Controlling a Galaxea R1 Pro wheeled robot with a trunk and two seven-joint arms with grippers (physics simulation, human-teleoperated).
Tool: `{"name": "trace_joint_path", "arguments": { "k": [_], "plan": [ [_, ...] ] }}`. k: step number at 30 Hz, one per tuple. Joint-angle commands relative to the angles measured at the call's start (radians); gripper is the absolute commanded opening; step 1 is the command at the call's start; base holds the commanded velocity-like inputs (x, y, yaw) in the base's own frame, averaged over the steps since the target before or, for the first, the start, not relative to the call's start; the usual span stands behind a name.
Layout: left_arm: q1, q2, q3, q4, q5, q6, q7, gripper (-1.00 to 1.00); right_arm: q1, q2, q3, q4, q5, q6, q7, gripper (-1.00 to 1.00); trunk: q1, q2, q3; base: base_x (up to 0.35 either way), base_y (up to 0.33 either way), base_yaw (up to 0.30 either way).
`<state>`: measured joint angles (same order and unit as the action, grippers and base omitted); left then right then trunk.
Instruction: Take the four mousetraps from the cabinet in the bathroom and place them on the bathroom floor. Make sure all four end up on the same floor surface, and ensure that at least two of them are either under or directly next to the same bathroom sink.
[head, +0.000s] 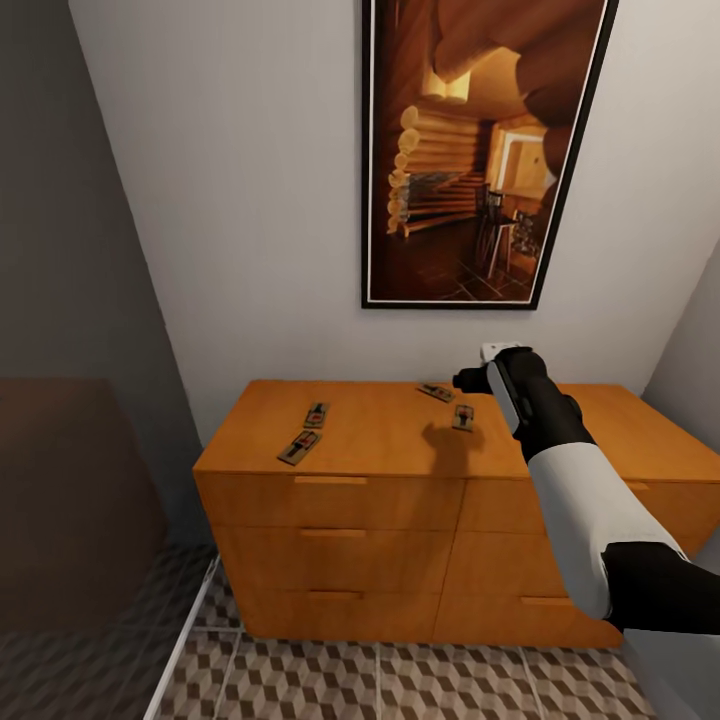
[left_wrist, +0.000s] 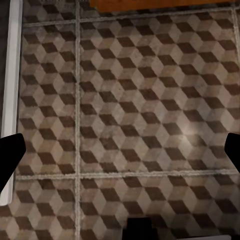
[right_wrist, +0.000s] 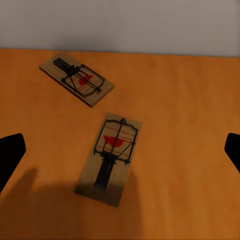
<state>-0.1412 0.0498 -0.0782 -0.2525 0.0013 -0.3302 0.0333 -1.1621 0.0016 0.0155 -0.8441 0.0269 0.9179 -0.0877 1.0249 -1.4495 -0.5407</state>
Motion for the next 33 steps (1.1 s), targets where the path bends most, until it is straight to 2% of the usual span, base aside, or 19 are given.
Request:
{"name": "trace_joint_path", "arguments": {
  "k": [1, 14, 33],
  "plan": [
    [0.000, 0.001, -0.008, 0.001, 0.000, -0.003, 0.003, 1.00, -0.001, 0.001, 0.001, -0.001, 0.002, 0.006, -0.002, 1.00, 0.000, 0.000, -0.001, 0.115, 0.000, 0.000],
    [0.000, 0.001, -0.008, 0.001, 0.000, -0.004, 0.003, 1.00, -0.001, 0.007, 0.000, 0.000, -0.001, 0.064, -0.003, 1.00, 0.000, 0.000, -0.001, 0.113, 0.000, 0.000],
    [0.000, 0.001, -0.008, 0.001, -0.001, -0.004, 0.003, 1.00, -0.001, 0.005, 0.000, 0.003, -0.001, 0.071, -0.003, 1.00, 0.000, 0.000, -0.001, 0.014, 0.000, 0.000]
  ]
}}
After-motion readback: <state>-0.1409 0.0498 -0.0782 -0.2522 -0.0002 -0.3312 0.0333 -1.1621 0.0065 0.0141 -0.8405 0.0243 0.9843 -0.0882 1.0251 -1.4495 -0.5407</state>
